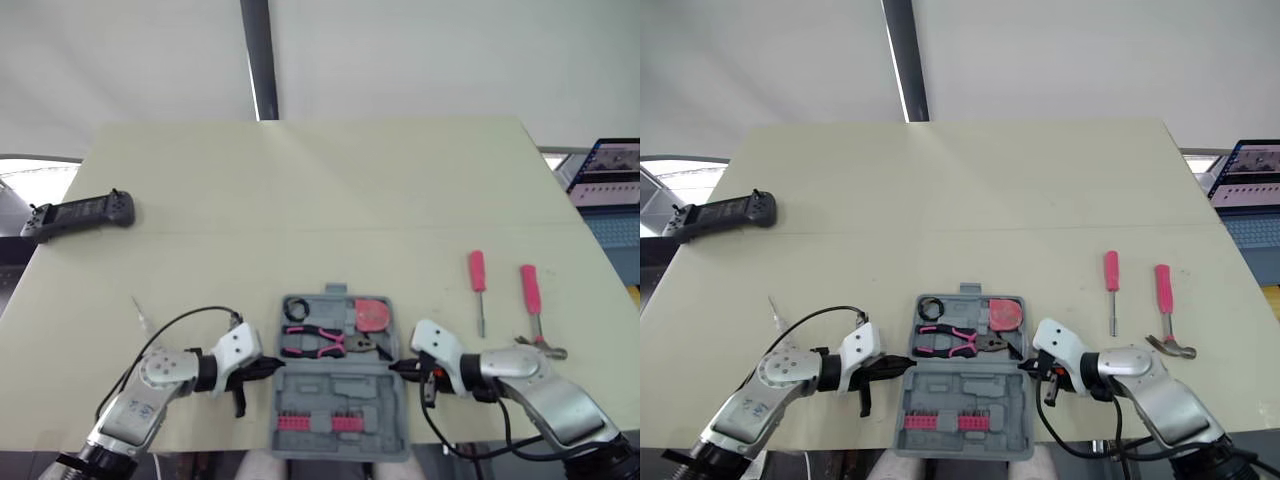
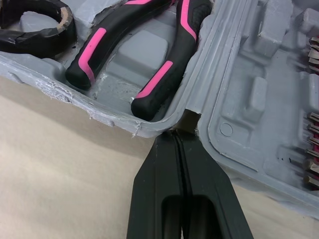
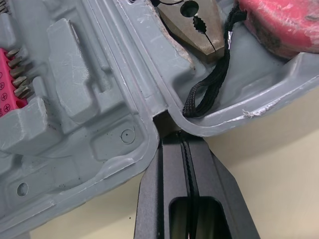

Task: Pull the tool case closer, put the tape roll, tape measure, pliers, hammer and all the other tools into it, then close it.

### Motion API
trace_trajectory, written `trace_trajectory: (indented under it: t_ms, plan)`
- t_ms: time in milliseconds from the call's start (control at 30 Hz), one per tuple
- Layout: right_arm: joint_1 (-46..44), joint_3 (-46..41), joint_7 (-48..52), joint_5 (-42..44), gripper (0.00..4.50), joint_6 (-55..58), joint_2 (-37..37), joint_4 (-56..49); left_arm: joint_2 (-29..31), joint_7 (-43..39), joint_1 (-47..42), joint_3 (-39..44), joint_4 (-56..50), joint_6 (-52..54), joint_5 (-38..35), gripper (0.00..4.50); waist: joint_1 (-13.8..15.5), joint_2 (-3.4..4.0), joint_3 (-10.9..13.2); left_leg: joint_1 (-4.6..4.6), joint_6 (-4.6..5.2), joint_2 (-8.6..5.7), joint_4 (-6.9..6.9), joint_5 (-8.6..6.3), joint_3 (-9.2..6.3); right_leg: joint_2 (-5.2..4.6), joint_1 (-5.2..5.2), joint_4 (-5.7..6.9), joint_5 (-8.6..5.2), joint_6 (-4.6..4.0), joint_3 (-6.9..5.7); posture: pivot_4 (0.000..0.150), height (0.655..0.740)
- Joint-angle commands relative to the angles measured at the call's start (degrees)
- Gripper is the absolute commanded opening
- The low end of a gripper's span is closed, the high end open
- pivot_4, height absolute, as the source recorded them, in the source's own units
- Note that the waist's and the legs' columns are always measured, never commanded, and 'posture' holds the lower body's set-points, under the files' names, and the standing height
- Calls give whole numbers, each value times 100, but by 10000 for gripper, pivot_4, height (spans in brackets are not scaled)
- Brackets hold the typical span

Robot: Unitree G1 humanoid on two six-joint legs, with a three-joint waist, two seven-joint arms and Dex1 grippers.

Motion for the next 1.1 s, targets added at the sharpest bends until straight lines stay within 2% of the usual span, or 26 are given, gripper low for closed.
trace_trajectory:
  t_ms: [33, 567, 1100]
  plan:
    - [-127, 4, -181, -69, 0, 5, 129, 55, -62, -3, -68, -54, -84, -111, 11, 202, -1, 0, 0, 0, 0, 0, 1, 0, 0, 0, 0, 0, 0, 0, 0, 1500, 7400]
    - [-376, 7, -427, -333, 0, -23, 295, 409, -248, 211, -111, -21, 45, -143, 96, 202, -1, -5, -3, 4, 0, 0, 6, 0, -1, 0, 4, 1, 0, 0, 0, 1500, 7400]
    - [-538, 13, -570, -398, 0, 19, 448, 499, -291, 294, -450, 87, 604, -403, 182, 202, -10, -5, -4, 5, 0, 0, 11, 0, -1, 1, 3, 6, 0, 0, 0, 1500, 7400]
